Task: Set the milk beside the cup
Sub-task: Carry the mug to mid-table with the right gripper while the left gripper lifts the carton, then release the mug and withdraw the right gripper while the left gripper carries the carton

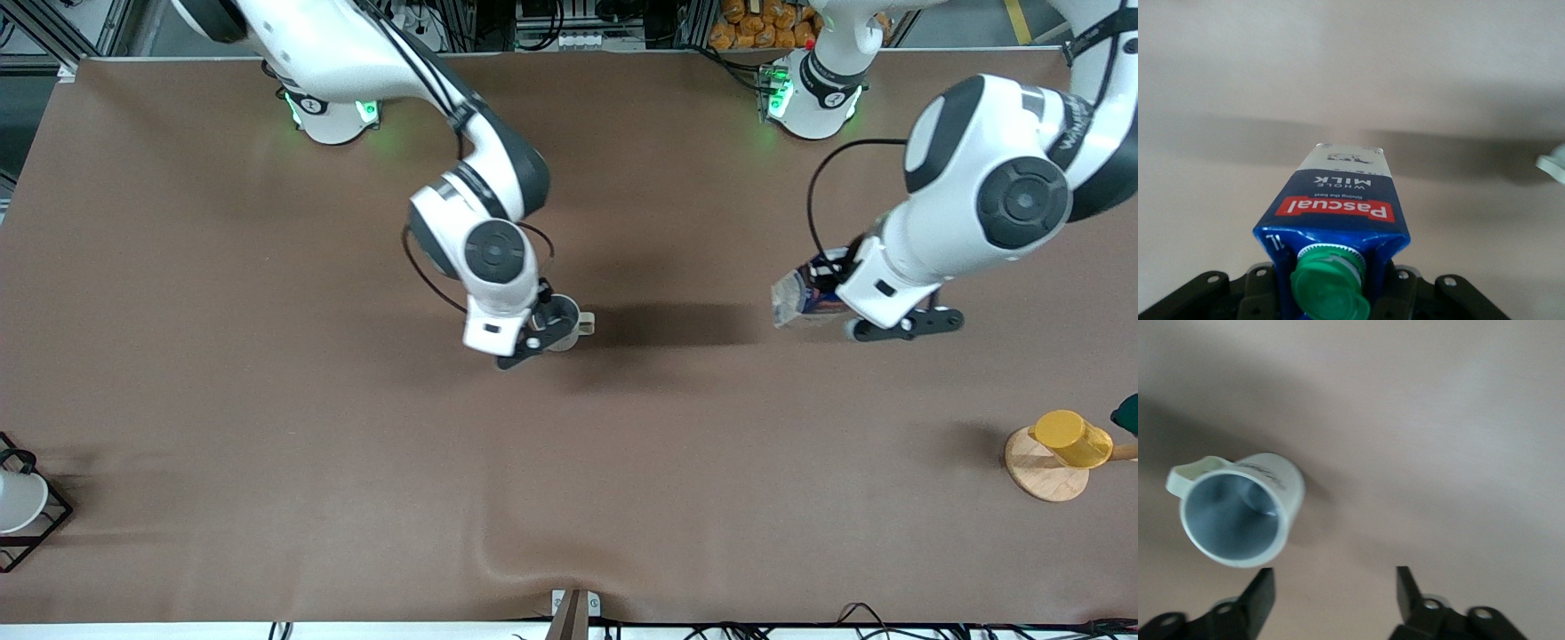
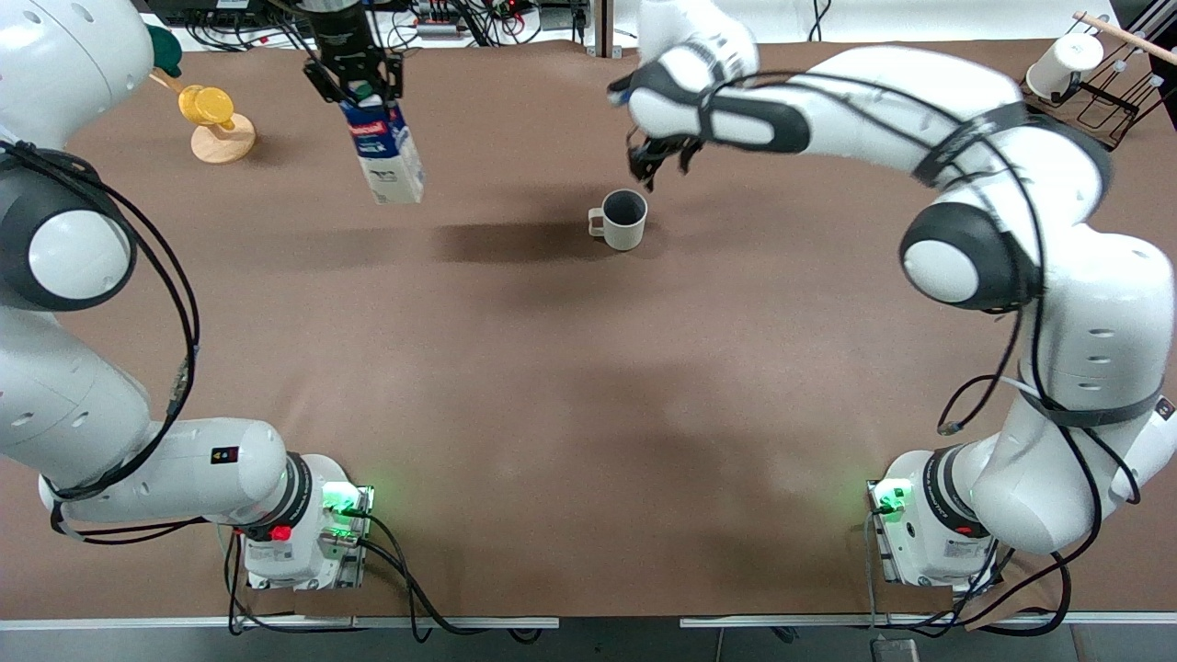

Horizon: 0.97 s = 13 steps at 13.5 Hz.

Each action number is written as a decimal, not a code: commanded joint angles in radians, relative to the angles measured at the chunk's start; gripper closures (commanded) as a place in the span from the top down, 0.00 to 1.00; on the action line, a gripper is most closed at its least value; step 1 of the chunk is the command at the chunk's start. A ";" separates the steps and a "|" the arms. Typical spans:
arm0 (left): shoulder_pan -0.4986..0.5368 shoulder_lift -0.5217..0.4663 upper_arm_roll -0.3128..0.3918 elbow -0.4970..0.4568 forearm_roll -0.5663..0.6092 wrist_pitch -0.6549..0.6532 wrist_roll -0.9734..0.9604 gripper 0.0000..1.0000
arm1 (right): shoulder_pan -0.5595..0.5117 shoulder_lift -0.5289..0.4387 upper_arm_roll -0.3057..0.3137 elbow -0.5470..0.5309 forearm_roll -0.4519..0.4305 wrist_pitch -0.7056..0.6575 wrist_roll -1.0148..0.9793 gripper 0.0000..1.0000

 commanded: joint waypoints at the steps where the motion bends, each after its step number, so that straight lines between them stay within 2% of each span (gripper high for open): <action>1: 0.007 -0.026 -0.106 0.000 -0.032 -0.016 -0.104 0.47 | -0.164 -0.088 0.019 -0.040 -0.007 -0.039 -0.007 1.00; 4: -0.031 0.009 -0.212 0.058 -0.021 0.000 -0.273 0.48 | -0.337 -0.131 0.021 -0.061 0.001 -0.065 -0.194 1.00; 7: -0.189 0.029 -0.217 0.086 0.046 0.047 -0.287 0.52 | -0.445 -0.234 0.018 -0.136 0.003 -0.064 -0.242 1.00; 9: -0.231 0.059 -0.217 0.084 0.037 0.113 -0.302 0.52 | -0.497 -0.352 0.018 -0.240 0.003 -0.058 -0.244 1.00; 11: -0.295 0.139 -0.213 0.093 0.044 0.179 -0.348 0.52 | -0.516 -0.447 0.015 -0.286 0.003 -0.065 -0.244 1.00; 13: -0.359 0.254 -0.205 0.157 0.085 0.224 -0.417 0.50 | -0.513 -0.516 -0.004 -0.302 0.001 -0.077 -0.245 1.00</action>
